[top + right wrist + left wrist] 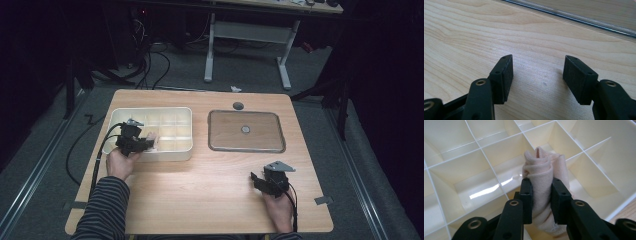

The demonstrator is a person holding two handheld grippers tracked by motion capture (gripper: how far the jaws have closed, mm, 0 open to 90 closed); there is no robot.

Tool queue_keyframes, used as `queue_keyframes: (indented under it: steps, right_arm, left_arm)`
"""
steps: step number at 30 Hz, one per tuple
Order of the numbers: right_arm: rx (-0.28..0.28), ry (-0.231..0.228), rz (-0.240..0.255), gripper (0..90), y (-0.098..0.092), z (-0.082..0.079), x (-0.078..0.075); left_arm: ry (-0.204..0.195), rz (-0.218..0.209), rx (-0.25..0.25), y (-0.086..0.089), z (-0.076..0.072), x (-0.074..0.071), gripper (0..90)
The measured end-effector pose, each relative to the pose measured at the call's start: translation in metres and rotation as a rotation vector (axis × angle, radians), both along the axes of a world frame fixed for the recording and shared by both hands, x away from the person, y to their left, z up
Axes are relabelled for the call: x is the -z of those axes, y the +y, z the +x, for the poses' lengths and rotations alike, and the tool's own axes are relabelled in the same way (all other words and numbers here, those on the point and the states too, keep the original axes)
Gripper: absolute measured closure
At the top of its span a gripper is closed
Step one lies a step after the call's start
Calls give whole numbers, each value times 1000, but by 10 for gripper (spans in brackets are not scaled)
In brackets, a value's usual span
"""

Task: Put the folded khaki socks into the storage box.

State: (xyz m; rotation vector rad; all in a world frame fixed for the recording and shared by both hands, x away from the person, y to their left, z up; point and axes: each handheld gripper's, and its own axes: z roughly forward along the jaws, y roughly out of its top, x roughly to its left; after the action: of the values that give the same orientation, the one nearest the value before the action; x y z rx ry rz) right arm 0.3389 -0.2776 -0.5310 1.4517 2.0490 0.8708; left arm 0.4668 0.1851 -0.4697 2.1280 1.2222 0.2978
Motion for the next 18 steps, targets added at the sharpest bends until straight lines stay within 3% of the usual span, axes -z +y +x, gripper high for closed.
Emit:
queue_keyframes:
  steps: [2,7,11,18]
  right_arm:
    - [0,0,0,415,0,0,0]
    - [-1,0,0,414,0,0,0]
    - [-1,0,0,413,0,0,0]
    - [-1,1,1,413,0,0,0]
  left_arm:
    - [9,2,1,0,1,-1,739]
    - [33,62,17,-6,4,-5,740]
    - [53,55,24,-5,6,-4,741]
    - [87,93,49,-7,6,0,743]
